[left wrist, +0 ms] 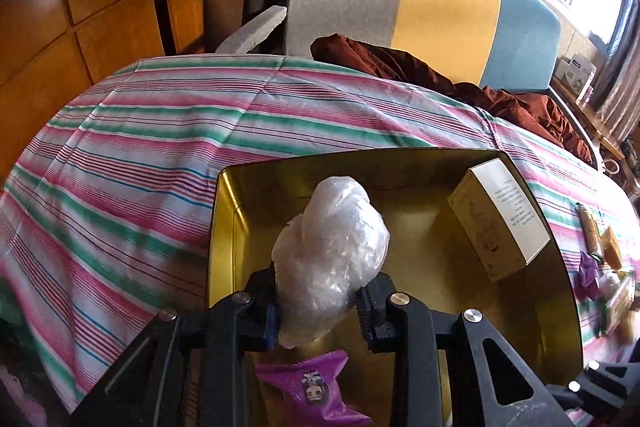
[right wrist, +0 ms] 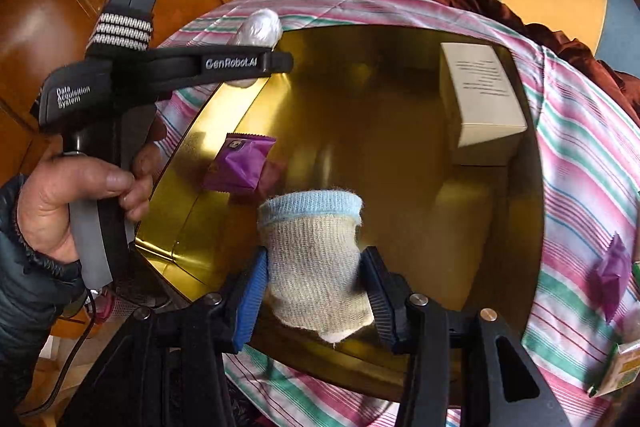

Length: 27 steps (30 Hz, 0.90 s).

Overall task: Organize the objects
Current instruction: 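Carry the bag and sock into the gold tray and open both grippers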

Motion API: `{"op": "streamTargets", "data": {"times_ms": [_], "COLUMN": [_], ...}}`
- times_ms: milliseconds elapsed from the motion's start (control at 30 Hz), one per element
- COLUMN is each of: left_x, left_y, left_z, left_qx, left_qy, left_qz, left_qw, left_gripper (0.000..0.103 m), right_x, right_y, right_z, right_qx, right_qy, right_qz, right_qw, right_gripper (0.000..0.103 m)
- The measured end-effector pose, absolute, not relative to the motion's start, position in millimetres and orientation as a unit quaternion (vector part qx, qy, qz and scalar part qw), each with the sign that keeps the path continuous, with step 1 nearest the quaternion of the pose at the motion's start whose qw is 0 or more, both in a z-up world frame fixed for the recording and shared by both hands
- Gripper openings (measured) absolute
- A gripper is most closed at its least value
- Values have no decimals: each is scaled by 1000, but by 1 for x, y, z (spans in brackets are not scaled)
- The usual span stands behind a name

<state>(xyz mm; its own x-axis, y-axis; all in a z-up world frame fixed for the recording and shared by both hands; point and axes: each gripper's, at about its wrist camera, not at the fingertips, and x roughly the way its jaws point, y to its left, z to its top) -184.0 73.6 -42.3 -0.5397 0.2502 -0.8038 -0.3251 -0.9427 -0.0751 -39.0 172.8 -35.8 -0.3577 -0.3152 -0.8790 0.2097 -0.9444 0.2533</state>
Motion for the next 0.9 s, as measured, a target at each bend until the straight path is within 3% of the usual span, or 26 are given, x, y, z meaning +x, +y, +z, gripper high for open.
{"op": "streamTargets", "data": {"times_ms": [67,200,400,500,900], "left_x": [-188,-188,-171,-156,-81], "left_y": [69,58,34,14,-7], "left_z": [-43,-36,-9,4,10], "left_qx": [-451,-442,-403,-383,-353], "left_qy": [40,22,-1,-21,-18], "left_qz": [878,883,905,916,931], "left_qw": [159,154,135,119,90], "left_gripper": [36,62,63,66,69], "right_x": [-43,-47,-46,-40,-10], "right_y": [165,149,132,131,165], "right_z": [-39,-41,-45,-38,-8], "right_qx": [547,553,552,538,488], "right_qy": [-48,-65,-146,-147,-47], "right_qz": [-820,-810,-772,-777,-855], "right_qw": [163,184,279,290,166], "right_gripper": [48,48,51,51,58]}}
